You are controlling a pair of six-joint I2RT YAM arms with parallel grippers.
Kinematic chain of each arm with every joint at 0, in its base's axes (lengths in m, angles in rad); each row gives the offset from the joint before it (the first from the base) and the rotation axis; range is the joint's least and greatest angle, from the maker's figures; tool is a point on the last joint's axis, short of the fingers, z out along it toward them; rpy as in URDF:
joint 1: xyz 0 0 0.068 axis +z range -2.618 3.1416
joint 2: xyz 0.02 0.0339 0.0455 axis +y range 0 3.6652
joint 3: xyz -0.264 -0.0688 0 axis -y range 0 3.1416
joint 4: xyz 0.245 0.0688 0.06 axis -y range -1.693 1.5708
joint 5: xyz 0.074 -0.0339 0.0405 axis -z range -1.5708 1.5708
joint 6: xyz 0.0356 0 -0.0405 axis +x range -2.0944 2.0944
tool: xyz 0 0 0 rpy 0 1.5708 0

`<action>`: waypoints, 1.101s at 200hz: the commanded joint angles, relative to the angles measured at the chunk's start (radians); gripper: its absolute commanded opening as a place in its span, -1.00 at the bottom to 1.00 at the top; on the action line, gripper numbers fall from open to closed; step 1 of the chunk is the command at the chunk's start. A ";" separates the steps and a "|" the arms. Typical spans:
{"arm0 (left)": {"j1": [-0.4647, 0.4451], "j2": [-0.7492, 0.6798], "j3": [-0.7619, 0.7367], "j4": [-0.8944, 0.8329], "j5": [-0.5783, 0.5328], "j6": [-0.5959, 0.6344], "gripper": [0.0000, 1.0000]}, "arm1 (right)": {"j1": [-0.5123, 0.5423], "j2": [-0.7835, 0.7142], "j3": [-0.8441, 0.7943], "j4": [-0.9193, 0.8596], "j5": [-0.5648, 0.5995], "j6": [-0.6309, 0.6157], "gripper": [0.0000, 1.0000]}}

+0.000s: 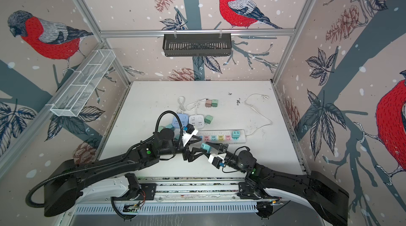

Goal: Insert the plug
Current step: 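Grasp the teal USB adapter with the left gripper while the right holds it, then open the right gripper and draw it back while the left holds the adapter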

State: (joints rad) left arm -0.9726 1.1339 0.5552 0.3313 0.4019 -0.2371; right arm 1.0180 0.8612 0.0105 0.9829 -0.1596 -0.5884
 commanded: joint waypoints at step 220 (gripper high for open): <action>-0.036 -0.008 0.029 0.039 -0.108 0.044 -1.00 | 0.034 -0.023 -0.031 0.097 0.260 -0.009 0.99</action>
State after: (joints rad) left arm -1.0100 1.1740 0.6025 0.3283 0.3641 -0.2279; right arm 1.0546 0.8528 0.0036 1.0576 0.0250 -0.6285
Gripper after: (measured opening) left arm 0.292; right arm 0.998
